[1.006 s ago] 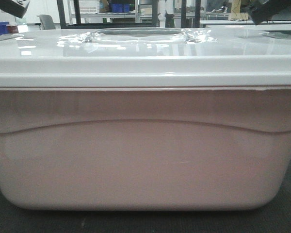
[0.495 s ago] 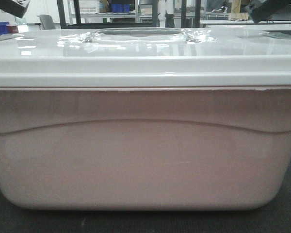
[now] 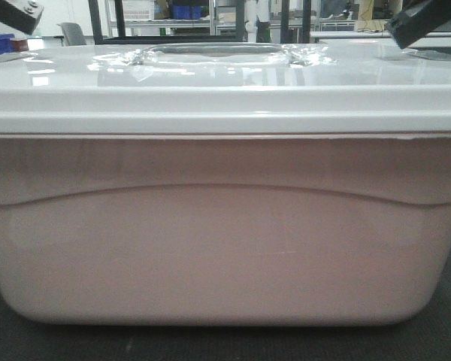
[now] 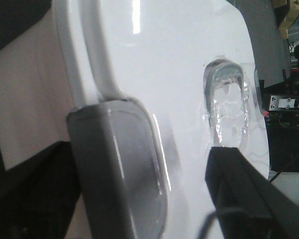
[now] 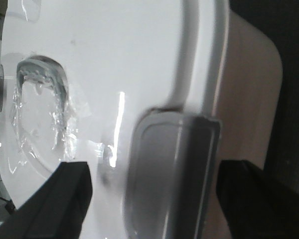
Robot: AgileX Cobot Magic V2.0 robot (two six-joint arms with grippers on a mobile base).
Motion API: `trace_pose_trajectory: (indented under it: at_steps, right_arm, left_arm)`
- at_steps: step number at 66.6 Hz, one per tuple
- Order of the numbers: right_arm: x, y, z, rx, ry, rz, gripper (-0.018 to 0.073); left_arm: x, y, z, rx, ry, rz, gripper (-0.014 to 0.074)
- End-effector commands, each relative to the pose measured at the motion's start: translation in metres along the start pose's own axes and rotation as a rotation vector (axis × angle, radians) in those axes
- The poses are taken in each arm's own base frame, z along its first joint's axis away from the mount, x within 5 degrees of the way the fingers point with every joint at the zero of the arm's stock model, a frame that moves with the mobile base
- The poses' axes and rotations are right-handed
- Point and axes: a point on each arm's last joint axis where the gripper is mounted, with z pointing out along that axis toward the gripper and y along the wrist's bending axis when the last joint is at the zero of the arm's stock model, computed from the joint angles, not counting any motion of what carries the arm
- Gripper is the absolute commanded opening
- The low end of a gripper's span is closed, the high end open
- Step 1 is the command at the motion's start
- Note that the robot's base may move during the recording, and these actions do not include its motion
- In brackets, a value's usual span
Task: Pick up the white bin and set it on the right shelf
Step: 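Close both grippers on the bin's end handles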
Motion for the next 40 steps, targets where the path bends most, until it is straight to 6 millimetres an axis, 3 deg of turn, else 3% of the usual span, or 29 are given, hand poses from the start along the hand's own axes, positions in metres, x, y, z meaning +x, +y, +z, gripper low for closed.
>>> trace_pose_trajectory:
  at_steps: [1, 18, 30, 40]
  right_arm:
    - [0.0082, 0.0217, -0.0087, -0.127, 0.060, -0.029, 0.0610]
    - [0.0078, 0.0215, -0.0087, -0.124, 0.055, -0.029, 0.0606]
    - [0.0078, 0.0215, -0.0087, -0.124, 0.055, -0.029, 0.0494]
    - [0.0079, 0.0215, -0.0087, -0.125, 0.057, -0.029, 0.0465]
  left_arm:
    - [-0.0025, -0.0204, -0.0048, 0.112, -0.017, 0.016, 0.0347]
    - [-0.0007, -0.0199, -0.0047, 0.106, 0.004, 0.023, 0.0290]
    - [0.0004, -0.0188, -0.0046, 0.094, 0.015, 0.028, 0.0290]
    - [0.0006, -0.0185, -0.0046, 0.091, 0.018, 0.030, 0.0290]
